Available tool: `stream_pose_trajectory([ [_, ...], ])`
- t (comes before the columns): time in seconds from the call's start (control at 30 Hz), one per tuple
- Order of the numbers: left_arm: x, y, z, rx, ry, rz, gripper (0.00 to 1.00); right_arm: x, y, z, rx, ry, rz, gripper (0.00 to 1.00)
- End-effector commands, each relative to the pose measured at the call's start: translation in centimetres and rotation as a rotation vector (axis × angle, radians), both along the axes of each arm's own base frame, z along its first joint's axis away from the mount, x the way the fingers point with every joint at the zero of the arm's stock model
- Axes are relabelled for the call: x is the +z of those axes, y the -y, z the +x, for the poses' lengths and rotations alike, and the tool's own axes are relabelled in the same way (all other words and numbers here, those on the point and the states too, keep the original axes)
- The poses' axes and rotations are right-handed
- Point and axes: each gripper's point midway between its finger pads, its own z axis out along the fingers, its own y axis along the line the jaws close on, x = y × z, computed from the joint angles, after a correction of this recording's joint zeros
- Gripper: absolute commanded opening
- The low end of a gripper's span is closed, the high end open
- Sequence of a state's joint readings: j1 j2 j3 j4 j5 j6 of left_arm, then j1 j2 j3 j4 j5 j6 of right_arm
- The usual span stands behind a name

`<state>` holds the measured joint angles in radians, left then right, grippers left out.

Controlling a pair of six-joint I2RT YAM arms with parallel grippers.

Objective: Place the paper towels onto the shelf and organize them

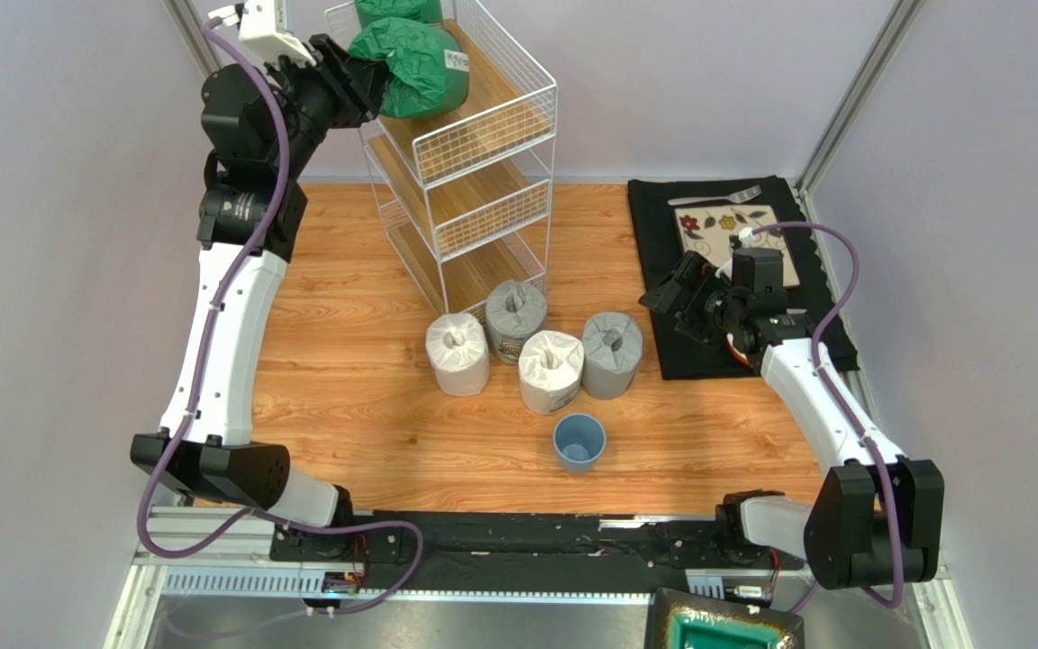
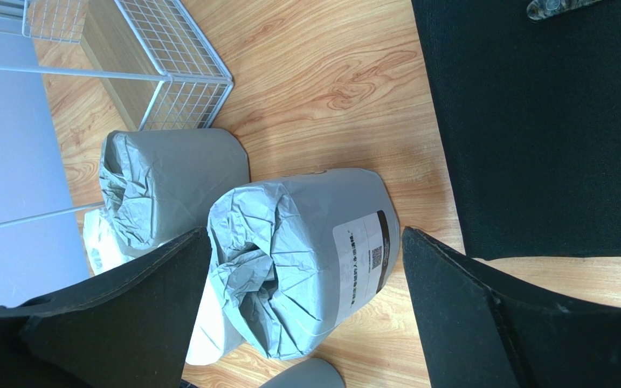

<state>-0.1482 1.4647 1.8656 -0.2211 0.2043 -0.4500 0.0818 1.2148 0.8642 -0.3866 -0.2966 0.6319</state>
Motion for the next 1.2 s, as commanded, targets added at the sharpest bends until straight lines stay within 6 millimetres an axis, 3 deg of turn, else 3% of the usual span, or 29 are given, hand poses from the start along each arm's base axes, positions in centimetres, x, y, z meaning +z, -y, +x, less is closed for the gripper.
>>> stream_pose_trajectory([
  [0.0, 2.9, -0.3, -1.6, -0.016, 0.083, -0.038, 0.45, 0.2, 0.0, 0.0, 0.000, 0.014, -0.004, 0.91],
  [0.2, 2.3, -0.2, -1.5, -0.022, 0.070, -0.041, 0.48, 0.1, 0.0, 0.0, 0.003, 0.016, -0.005, 0.91],
  [0.53, 2.5, -0.3, -1.6, -0.026, 0.079, -0.046, 0.69, -0.1, 0.0, -0.1, 0.003, 0.010, -0.006, 0.91],
  [1.17, 3.3, 0.3, 1.5, -0.060, 0.104, -0.095, 0.70, 0.2, 0.5, 0.0, -0.003, 0.013, -0.034, 0.92],
])
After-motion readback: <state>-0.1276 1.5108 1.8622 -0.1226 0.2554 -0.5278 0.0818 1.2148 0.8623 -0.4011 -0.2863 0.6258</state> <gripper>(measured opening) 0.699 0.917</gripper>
